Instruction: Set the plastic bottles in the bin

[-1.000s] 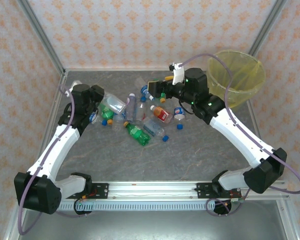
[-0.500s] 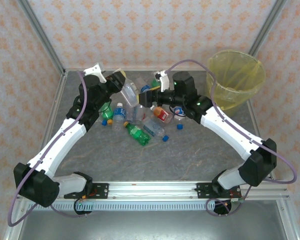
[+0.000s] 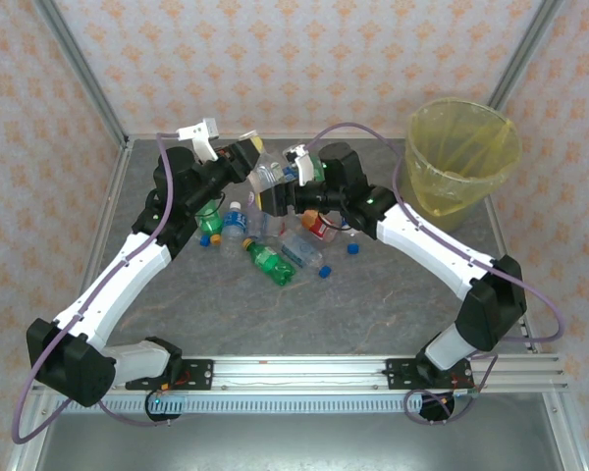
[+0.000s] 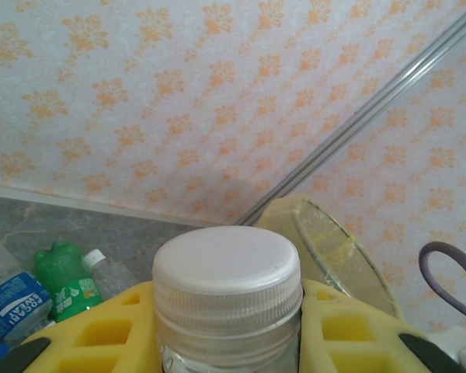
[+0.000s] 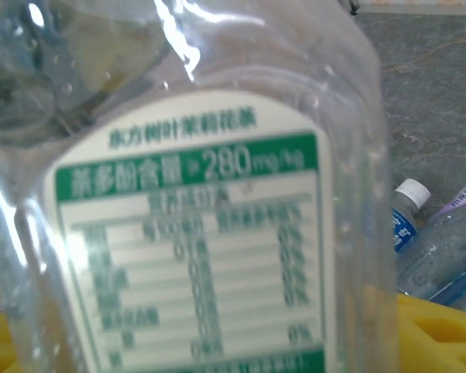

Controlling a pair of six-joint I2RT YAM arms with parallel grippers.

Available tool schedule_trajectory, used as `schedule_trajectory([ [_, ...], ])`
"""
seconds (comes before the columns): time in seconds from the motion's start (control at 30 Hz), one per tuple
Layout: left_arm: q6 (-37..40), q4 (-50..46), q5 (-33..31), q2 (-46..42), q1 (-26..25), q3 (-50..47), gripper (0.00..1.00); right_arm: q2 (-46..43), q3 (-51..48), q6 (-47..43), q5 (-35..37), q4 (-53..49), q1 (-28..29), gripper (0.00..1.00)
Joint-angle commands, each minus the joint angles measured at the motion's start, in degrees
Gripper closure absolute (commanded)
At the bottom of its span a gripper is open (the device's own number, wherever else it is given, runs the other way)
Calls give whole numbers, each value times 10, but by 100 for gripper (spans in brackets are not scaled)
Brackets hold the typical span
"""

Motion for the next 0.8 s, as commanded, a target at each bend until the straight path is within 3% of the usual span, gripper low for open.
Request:
schedule_trajectory([
  [0.0,-2,42,31,-24,-3,-2,69,12,32,-2,-19,15,7,28],
  [0.27,-3,31,22,-35,-4,-11,66,3,32,-3,6,8,11,44],
  [0.33,-4,30,20,-35,-4,-13,56,-6,23,2,20,12,11,47],
  [0.43,-4,30,10,-33,-4,-18,50,-17,10,16,50,14,11,50],
  [0.63,7,17,-25,-38,-4,-15,1,-41,-24,45,87,24,-3,54],
  [0.77,14,-2,-75,-50,-4,-17,1,-71,-45,62,125,25,-29,53],
])
